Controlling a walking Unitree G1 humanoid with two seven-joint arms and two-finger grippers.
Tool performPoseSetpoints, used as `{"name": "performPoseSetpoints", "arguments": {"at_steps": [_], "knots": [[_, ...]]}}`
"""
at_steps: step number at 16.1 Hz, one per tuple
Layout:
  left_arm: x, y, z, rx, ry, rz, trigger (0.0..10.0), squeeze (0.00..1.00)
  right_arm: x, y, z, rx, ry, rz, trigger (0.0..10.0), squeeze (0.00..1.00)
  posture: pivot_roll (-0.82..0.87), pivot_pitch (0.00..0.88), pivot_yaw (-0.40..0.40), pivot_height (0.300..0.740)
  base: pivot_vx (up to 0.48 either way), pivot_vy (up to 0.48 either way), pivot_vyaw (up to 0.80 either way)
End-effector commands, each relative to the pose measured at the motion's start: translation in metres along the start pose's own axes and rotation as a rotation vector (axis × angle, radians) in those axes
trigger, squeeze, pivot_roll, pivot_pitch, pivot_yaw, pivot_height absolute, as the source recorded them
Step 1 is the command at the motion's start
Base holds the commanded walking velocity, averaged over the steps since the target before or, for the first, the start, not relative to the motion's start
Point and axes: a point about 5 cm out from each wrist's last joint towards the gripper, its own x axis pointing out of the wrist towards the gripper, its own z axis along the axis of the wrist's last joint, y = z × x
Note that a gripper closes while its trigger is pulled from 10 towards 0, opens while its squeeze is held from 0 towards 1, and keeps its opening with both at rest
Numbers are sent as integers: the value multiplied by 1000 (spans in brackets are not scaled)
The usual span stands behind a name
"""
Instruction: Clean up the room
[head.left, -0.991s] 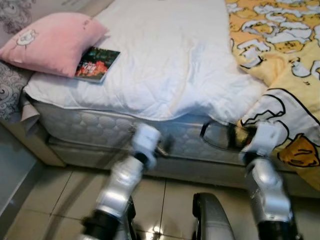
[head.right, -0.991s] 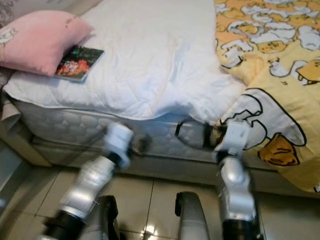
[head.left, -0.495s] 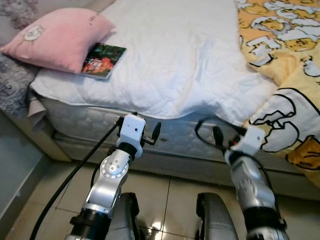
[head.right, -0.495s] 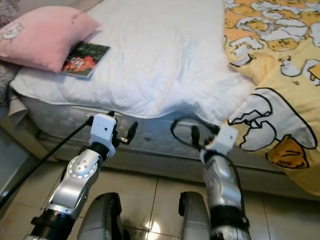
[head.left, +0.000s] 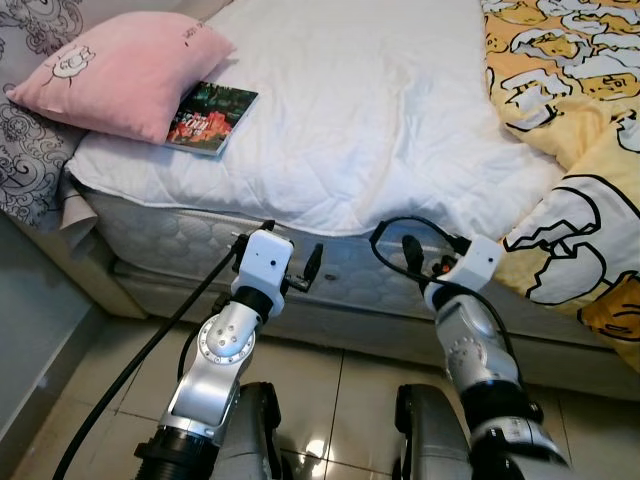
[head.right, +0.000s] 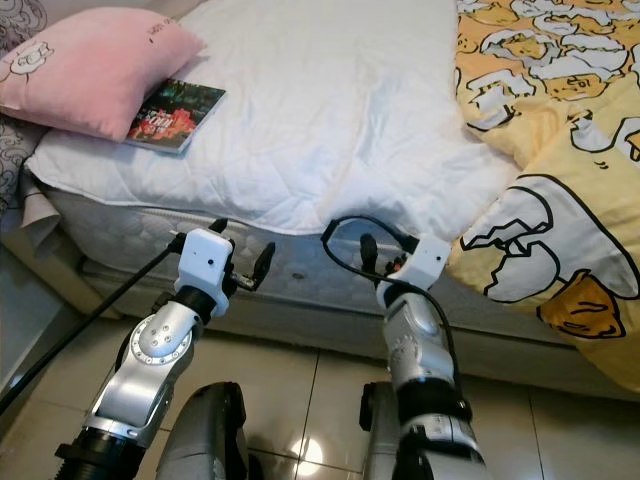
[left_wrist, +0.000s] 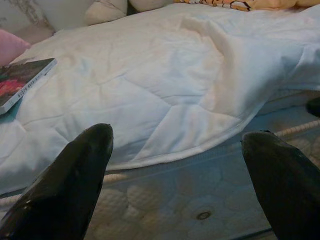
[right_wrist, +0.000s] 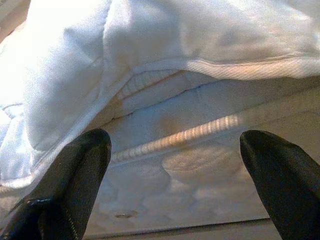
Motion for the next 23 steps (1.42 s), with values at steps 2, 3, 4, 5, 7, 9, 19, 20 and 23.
{"name": "performPoseSetpoints", "arguments": {"at_steps": [2,3,4,5,7,9,19,20,23], "knots": [[-3,1,1,16,-1,13,10000,0,7,3,12,-21,-56,-5,10000,24,-8,80,59,595,0,0,0],[-3,1,1,16,0,14,10000,0,8,2,15,-30,-67,-11,10000,24,-8,80,59,595,0,0,0],[-3,1,0,16,0,13,10000,0,9,1,18,-30,-74,-19,10000,24,-7,81,59,595,0,0,0],[-3,0,0,16,0,10,10000,0,12,-2,24,-36,-91,-36,10000,16,-5,81,60,595,0,0,0],[-3,-1,0,19,1,7,10000,0,17,-3,32,-37,-110,-46,10000,24,-5,80,63,595,0,0,0],[-3,-1,0,24,1,2,10000,0,21,-1,40,-40,-130,-51,10000,20,0,79,63,595,0,0,0],[-5,-5,-1,56,3,-15,10000,0,7,-1,-2,-32,-58,-79,10000,24,-3,75,53,595,0,0,0],[-5,-6,-1,57,1,-19,10000,0,8,-4,4,-32,-78,-109,10000,20,-3,75,53,595,0,0,0],[-5,-6,0,63,-2,-20,10000,0,7,-7,22,-112,-175,-123,10000,20,2,72,52,595,0,0,0]]}}
